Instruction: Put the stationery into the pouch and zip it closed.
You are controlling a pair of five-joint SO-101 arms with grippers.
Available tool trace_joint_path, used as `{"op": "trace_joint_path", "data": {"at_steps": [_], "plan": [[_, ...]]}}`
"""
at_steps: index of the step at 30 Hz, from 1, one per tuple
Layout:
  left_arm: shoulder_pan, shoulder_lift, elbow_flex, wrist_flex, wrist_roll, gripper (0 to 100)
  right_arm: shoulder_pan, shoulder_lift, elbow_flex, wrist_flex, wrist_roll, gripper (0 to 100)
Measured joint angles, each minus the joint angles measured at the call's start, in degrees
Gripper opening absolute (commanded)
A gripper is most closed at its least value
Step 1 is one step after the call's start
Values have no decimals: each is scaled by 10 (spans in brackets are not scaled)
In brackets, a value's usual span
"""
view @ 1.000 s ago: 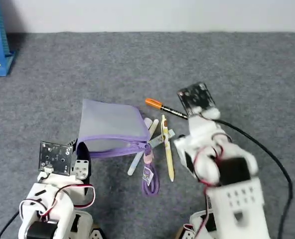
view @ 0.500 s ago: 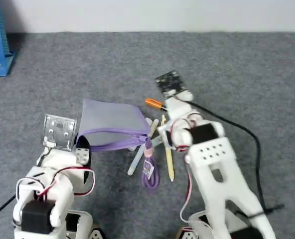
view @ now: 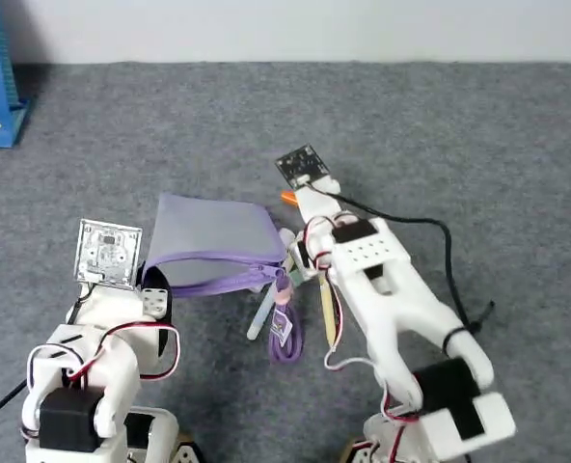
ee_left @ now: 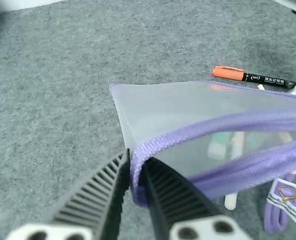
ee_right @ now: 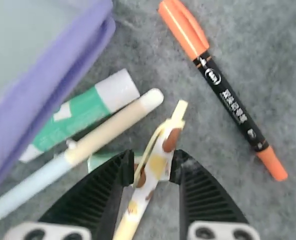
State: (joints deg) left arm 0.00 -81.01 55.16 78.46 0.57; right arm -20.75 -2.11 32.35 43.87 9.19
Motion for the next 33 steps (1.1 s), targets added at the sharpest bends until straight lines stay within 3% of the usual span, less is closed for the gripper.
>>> {"op": "trace_joint_path", "data": {"at_steps": [3,6,15,30,33], "plan": [[0,0,0,0,0,12,0,45,-35,15,0,121],[0,0,0,0,0,12,0,84,-69,35,1,6],[-3,1,0,0,0,12,3,87,-136,170,3,9],[-26,11,-61,15,20,12,35,-295,-137,360,2,9],[-26,37,-102,36,21,12,34,-360,-137,370,-32,9]]}}
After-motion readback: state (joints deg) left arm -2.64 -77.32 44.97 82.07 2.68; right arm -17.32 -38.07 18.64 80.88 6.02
